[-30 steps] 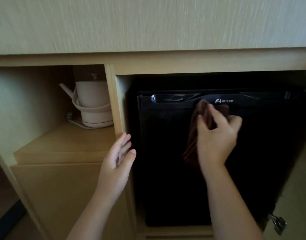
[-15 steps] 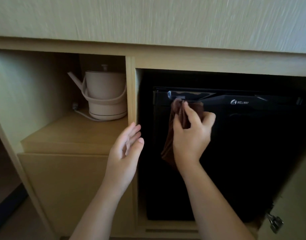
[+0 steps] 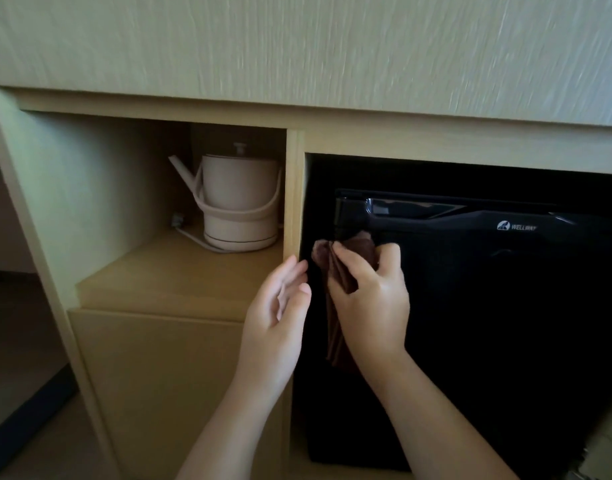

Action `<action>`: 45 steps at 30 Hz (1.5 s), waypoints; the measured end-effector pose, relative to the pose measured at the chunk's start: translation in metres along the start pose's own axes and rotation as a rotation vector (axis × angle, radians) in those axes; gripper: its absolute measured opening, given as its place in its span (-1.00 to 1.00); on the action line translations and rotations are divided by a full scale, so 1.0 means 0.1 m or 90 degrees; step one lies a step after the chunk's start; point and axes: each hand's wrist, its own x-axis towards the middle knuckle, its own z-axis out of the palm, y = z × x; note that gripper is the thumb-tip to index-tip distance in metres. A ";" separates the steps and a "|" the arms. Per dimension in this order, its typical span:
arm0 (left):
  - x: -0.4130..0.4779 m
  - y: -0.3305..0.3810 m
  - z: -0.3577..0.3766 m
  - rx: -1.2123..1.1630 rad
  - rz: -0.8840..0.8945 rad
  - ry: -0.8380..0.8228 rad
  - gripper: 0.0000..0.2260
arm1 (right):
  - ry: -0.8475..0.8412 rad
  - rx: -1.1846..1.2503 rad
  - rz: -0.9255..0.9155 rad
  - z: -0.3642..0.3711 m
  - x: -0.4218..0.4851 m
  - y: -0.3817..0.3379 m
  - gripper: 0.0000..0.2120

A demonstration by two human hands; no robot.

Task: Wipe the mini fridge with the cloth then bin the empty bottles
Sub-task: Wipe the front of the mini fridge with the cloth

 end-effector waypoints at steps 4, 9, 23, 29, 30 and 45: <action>-0.01 -0.04 0.03 0.025 0.000 0.001 -0.70 | -0.114 -0.026 -0.013 -0.02 -0.34 0.11 -0.62; -0.01 -0.05 0.05 0.021 0.008 0.023 -0.72 | 0.064 0.075 0.082 -0.17 0.09 0.17 -0.66; -0.08 -0.29 0.60 0.288 -0.016 0.031 -0.37 | 0.101 0.129 0.167 -0.56 -0.09 0.82 -0.65; -0.07 -0.30 0.83 0.411 0.006 0.058 -0.24 | 0.175 0.114 0.302 -1.12 -0.09 1.47 -0.65; -0.07 -0.28 0.83 0.416 0.006 0.063 -0.23 | 0.191 0.102 0.321 -1.21 -0.06 1.57 -0.65; -0.08 -0.23 0.92 0.436 0.018 0.083 -0.19 | 0.155 0.139 0.238 -1.07 0.18 1.21 -0.64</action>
